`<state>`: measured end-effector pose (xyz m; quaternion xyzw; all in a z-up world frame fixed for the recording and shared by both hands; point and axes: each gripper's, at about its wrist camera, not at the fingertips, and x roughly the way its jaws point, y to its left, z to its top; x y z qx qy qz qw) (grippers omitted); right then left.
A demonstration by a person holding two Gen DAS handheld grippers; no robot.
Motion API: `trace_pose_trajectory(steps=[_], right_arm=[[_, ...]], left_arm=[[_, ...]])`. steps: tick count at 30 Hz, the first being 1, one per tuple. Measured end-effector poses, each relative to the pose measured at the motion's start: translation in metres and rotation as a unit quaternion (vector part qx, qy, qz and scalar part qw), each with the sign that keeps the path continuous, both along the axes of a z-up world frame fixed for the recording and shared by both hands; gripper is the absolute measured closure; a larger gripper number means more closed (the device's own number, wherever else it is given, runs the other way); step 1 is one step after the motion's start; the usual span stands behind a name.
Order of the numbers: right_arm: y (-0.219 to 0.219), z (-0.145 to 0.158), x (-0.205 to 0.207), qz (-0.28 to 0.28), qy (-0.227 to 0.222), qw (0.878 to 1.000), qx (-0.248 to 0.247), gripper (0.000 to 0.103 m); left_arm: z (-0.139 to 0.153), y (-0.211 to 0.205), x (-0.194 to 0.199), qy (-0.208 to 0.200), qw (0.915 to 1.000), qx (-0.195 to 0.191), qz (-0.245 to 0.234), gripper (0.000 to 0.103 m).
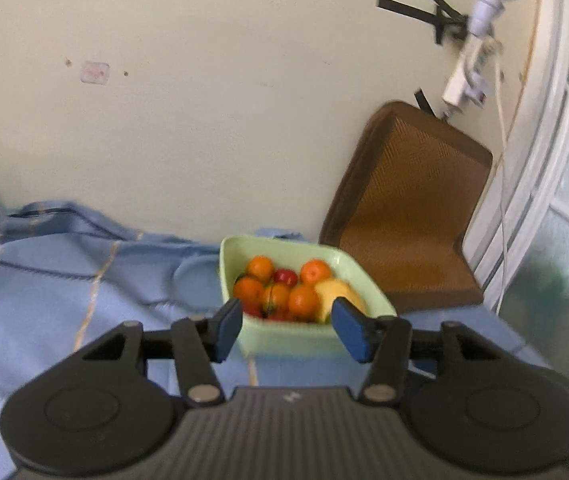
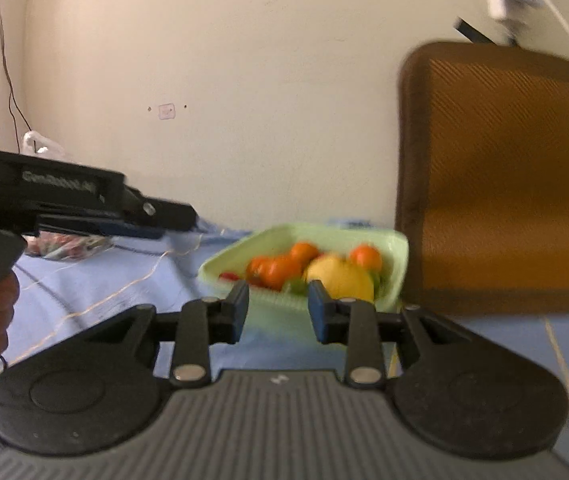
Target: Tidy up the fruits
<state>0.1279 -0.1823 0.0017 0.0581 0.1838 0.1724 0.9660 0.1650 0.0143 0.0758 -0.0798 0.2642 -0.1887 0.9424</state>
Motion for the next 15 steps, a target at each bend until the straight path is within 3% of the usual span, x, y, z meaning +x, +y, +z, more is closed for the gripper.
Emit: trace_pose_trajectory(steps=[7,9,10,15], right_arm=[[-0.011,-0.026,-0.068,-0.043,0.071,0.994,0.070,0.058],[-0.010,-0.031,-0.083,-0.049,0.090,0.991,0.082,0.057],[-0.011,-0.032,-0.089,-0.048,0.099,0.990,0.089,0.057],[-0.011,-0.026,-0.122,-0.057,0.098,0.988,0.101,0.048]], left_arm=[[-0.014,-0.005,-0.080,-0.002,0.9984,0.043,0.036,0.033],[-0.016,-0.006,-0.099,-0.008,0.9978,0.051,0.043,0.007],[-0.016,-0.007,-0.110,-0.016,0.9971,0.056,0.050,0.003],[-0.014,-0.007,-0.150,-0.035,0.9942,0.069,0.074,0.000]])
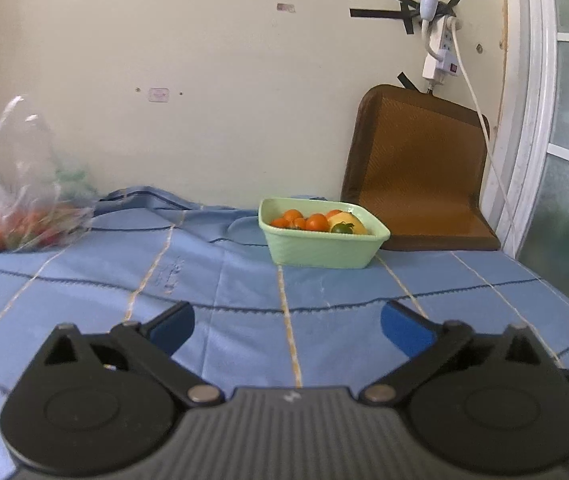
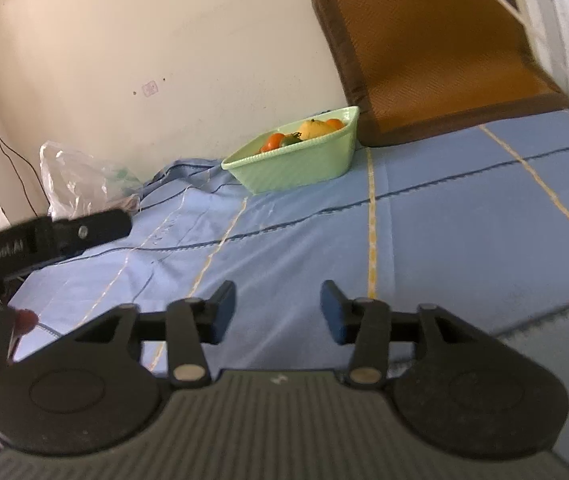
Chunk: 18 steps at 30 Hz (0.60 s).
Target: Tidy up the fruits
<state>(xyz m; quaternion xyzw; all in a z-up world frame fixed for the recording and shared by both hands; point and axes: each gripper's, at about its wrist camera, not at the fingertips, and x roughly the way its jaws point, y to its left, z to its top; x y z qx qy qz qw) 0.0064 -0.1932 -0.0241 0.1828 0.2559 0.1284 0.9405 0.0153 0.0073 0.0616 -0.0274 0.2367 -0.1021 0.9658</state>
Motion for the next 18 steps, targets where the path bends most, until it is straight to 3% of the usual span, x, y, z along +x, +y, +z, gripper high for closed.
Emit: trace_pose_trajectory(steps=[18], right_arm=[[0.024,0.007,-0.049,0.038,-0.009,0.999,-0.004,0.045]], left_arm=[[-0.006,0.004,-0.050,0.008,0.9970,0.046,0.061,0.000]])
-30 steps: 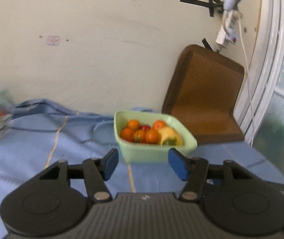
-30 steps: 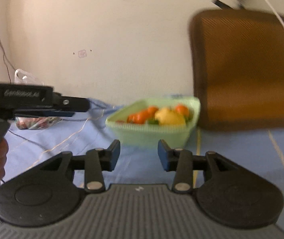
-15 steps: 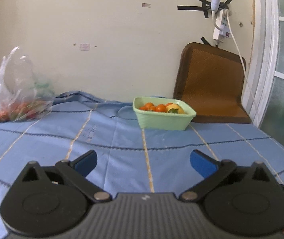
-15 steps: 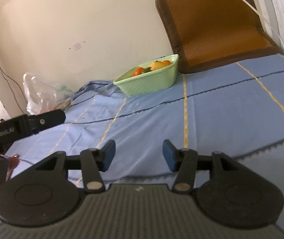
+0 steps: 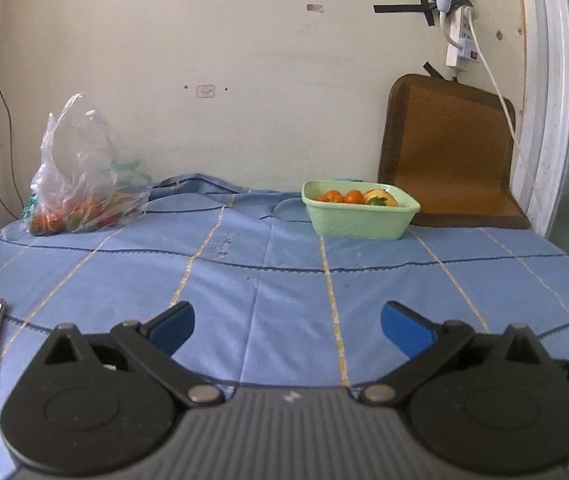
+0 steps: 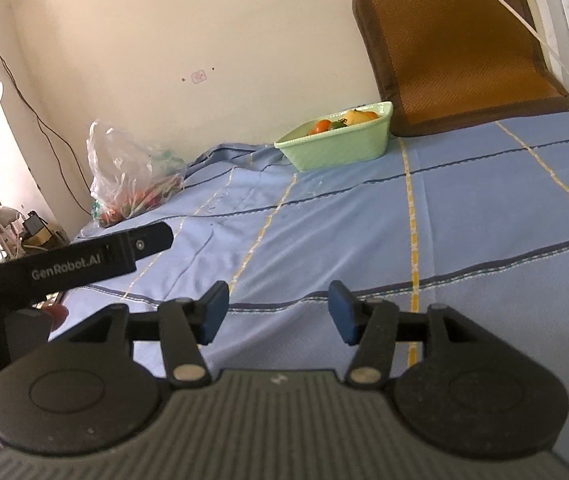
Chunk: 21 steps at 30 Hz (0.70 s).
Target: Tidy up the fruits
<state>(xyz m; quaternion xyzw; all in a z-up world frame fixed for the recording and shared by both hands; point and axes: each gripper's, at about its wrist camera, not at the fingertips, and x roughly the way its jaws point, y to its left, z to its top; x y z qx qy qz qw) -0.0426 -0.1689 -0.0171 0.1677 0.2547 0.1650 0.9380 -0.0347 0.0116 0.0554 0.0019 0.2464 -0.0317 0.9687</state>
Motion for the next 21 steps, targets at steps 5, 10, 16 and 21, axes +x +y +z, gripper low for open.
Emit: trace_pose_trajectory(steps=[5,10,16,21], right_arm=[[-0.001,0.000,-0.005,-0.004,-0.003,1.000,0.002,0.038],[-0.004,0.000,-0.008,-0.013,-0.005,1.000,0.004,0.038],[-0.009,-0.005,-0.003,-0.021,0.005,1.000,0.016,0.037],[-0.013,-0.010,0.000,-0.026,0.014,0.999,0.021,0.036]], left_arm=[[-0.002,-0.001,-0.003,0.008,0.9999,0.009,0.007,0.000],[-0.006,-0.006,-0.003,0.015,0.9994,0.029,0.009,0.000],[-0.011,-0.016,-0.003,0.004,0.9969,0.074,0.024,0.000],[-0.015,-0.021,0.002,0.005,0.9960,0.085,0.026,0.000]])
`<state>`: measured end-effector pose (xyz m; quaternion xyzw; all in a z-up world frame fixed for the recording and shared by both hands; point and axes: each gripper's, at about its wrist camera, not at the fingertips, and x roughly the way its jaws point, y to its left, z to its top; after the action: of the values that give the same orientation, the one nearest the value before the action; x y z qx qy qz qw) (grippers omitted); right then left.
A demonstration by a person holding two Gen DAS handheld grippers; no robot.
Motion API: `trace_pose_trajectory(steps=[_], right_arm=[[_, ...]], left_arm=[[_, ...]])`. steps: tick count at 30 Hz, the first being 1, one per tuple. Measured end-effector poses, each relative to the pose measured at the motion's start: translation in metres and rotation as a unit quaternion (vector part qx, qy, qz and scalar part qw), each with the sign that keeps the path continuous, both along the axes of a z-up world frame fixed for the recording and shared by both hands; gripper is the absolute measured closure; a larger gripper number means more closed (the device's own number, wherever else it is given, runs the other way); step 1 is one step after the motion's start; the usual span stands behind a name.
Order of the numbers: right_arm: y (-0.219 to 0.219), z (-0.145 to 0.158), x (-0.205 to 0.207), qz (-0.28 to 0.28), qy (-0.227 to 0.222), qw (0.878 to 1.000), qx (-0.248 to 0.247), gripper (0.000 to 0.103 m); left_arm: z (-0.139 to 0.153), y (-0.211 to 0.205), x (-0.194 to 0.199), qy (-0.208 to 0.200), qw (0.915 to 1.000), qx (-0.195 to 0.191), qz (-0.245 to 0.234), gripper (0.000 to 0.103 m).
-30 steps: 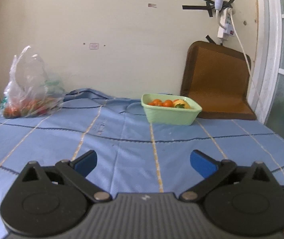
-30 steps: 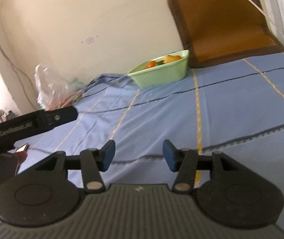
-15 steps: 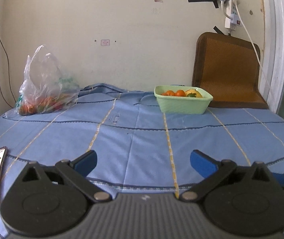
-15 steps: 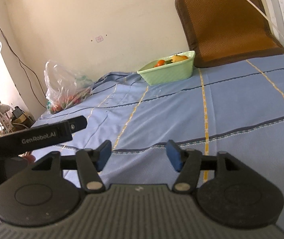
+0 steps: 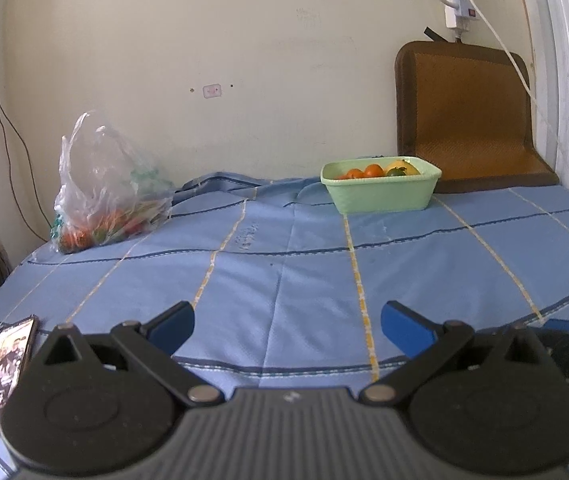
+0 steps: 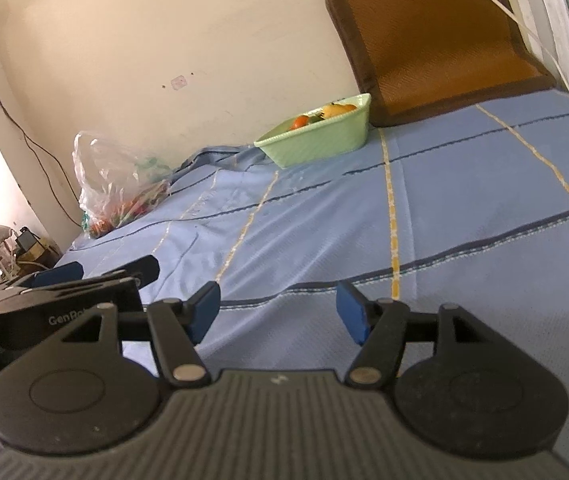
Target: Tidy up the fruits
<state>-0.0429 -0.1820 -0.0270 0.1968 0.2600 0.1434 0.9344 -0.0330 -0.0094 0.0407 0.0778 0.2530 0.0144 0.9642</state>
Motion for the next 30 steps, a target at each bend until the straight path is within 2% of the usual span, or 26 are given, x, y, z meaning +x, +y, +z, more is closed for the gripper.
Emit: trace_pose_trajectory(steps=[12,30], right_arm=[[-0.012,-0.010,0.006,-0.015,0.005,1.000,0.008,0.033],[-0.019,-0.012,0.009,-0.041,-0.012,0.999,0.000,0.033]], left_arm=[[-0.013,-0.005,0.013,0.022,0.9997,0.014,0.002,0.000],[-0.022,-0.011,0.023,0.031,0.9992,0.022,0.007,0.000]])
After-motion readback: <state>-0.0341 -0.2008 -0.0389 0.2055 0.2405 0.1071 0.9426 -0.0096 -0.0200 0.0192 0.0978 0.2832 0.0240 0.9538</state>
